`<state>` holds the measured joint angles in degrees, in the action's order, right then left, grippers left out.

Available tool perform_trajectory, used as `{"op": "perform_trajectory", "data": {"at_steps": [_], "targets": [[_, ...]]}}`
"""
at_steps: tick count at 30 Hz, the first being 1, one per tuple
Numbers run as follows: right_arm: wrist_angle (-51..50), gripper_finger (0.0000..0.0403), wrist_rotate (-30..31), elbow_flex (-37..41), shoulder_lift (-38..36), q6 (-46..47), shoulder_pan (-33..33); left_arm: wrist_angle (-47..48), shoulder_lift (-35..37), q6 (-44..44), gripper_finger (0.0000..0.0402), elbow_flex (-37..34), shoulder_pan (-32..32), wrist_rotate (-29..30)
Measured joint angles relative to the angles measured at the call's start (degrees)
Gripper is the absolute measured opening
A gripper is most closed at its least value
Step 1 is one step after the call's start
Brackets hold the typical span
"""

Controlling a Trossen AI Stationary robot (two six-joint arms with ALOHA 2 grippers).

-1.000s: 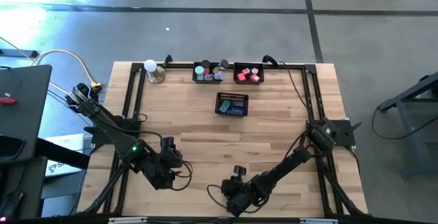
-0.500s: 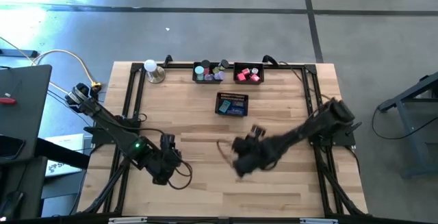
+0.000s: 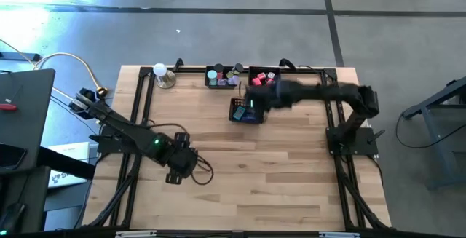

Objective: Pick & Place Office items
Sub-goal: Put the white black charger adapter into the top right black bin

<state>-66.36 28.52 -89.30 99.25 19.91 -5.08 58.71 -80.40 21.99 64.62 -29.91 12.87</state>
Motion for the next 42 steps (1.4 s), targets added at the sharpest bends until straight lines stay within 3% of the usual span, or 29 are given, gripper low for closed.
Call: {"op": "perform_trajectory", "data": {"at_steps": [3,8,14,24,31,42], "targets": [[3.3,0.0117,-2.6,0.0,1.5,-5.1,-8.0,0.2,0.1,-3.1,0.0287,0.0,2.9,-2.7],[10.4,0.0117,-14.1,0.0,2.6,-11.2,-19.1,3.1,0.2,-6.2,0.0287,0.0,8.0,-2.7],[17.1,0.0117,-22.4,0.0,6.2,-15.1,-27.4,4.0,1.1,-9.8,0.0287,-1.2,14.1,-2.7],[19.6,0.0117,-26.2,0.0,14.2,-19.0,-31.6,-2.2,10.9,-13.9,0.0287,-10.2,23.6,-5.4],[22.1,0.0119,-28.5,0.0,15.5,-19.8,-33.6,-8.1,15.3,-14.8,0.0287,-15.3,30.6,-8.2],[22.5,0.0134,-28.8,0.0,15.5,-20.1,-33.7,-8.7,15.5,-15.0,0.0287,-15.5,32.4,-8.3]]}}
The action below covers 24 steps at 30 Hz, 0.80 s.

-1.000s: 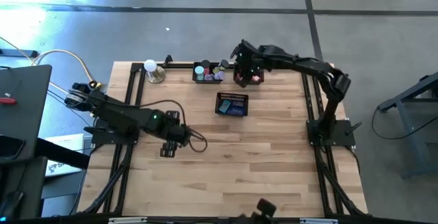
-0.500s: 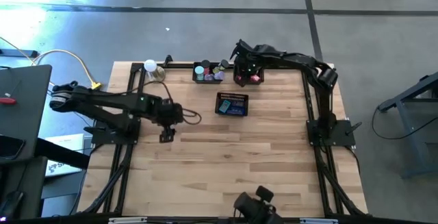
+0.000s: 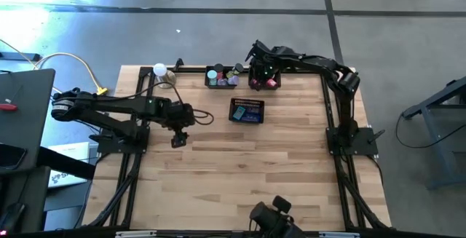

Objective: Pick & Place Office items
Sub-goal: Put the white black charger adapter into the top right black bin, then adjust the hourglasses on the top left black bin

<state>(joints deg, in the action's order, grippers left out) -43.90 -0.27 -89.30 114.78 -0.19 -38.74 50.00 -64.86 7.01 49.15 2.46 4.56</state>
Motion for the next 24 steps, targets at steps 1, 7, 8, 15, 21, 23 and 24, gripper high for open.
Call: {"op": "perform_trajectory", "data": {"at_steps": [1,7,8,15,21,23,24], "targets": [[0.2,0.0133,0.0,0.0,0.0,0.0,0.0,0.0,0.0,0.0,0.0287,0.0,0.0,0.0],[3.3,0.0152,1.1,0.0,0.0,1.6,0.0,0.0,0.0,0.0,0.0287,0.0,0.0,0.0],[3.9,0.0157,1.2,0.0,0.0,1.8,0.0,0.0,0.0,0.1,0.0287,0.0,0.0,0.0],[5.4,0.0176,1.7,0.0,0.0,1.7,0.0,0.0,0.0,0.2,0.0287,0.0,-0.1,0.0],[8.2,0.0174,1.9,0.0,-0.3,0.5,0.0,0.0,0.0,0.2,0.0287,0.0,-0.1,0.0],[10.6,0.0174,1.7,0.0,-1.1,0.5,0.1,0.0,0.0,0.2,0.0287,0.0,-0.1,0.0],[12.1,0.0174,1.2,0.0,-1.5,0.7,0.3,0.0,0.0,0.3,0.0287,0.0,-0.1,0.0]]}}
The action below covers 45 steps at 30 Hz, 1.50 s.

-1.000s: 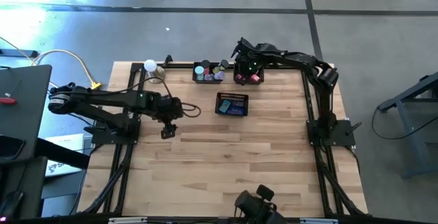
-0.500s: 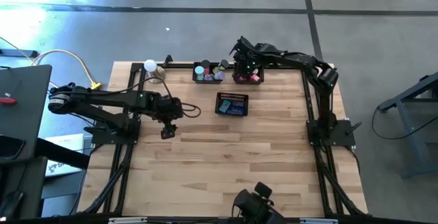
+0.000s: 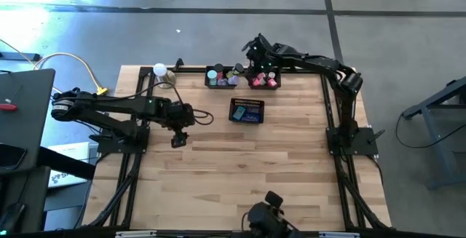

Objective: Pick & Place Office items
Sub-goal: Adjust the hourglasses on the top left black bin

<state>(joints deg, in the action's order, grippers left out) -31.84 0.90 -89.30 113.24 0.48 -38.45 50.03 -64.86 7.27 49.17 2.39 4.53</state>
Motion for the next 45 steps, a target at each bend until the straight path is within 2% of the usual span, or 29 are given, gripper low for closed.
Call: {"op": "perform_trajectory", "data": {"at_steps": [6,10,16,26,30,33,38,45], "targets": [[6.4,0.0174,-2.3,0.0,-1.0,0.1,2.3,0.0,2.1,0.0,0.0287,0.0,0.0,0.0],[6.8,0.0177,3.4,0.0,-1.0,-3.4,3.5,0.1,5.3,0.0,0.0287,0.0,0.0,0.0],[5.5,0.0176,4.8,0.0,-1.0,-5.0,3.9,0.1,10.7,0.0,0.0287,0.0,0.0,0.0],[3.0,0.0124,1.5,0.0,-0.3,-3.7,2.9,0.1,17.9,0.2,0.0287,0.0,0.0,0.0],[3.6,0.0116,1.6,0.0,-0.3,-3.7,3.0,0.1,19.6,0.3,0.0287,0.0,0.0,0.0],[4.4,0.0131,3.0,0.0,-0.3,-3.7,2.9,0.1,20.2,0.2,0.0287,0.0,0.0,0.0],[4.8,0.0185,6.7,0.0,-0.3,-1.6,2.9,0.1,20.2,0.2,0.0287,0.0,0.0,0.0],[6.5,0.0229,-0.2,0.0,-0.3,-3.8,3.0,0.1,20.2,0.2,0.0287,0.0,0.0,0.0]]}}
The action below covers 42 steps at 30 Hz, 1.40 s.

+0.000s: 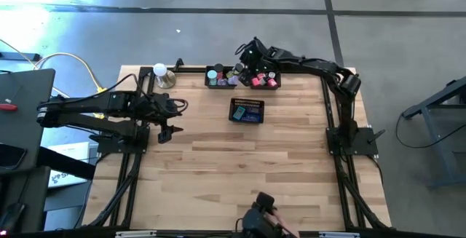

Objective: Pick & Place Office items
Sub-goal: Adjust the hourglasses on the top left black bin

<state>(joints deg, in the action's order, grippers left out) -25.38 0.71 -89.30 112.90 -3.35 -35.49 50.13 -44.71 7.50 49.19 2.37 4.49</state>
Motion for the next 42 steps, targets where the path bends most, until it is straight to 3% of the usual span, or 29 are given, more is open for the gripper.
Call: {"op": "perform_trajectory", "data": {"at_steps": [42], "targets": [[9.0,0.0234,-13.8,0.0,5.2,-15.0,-3.6,0.0,0.0,-0.3,0.0287,0.0,0.0,0.0]]}}
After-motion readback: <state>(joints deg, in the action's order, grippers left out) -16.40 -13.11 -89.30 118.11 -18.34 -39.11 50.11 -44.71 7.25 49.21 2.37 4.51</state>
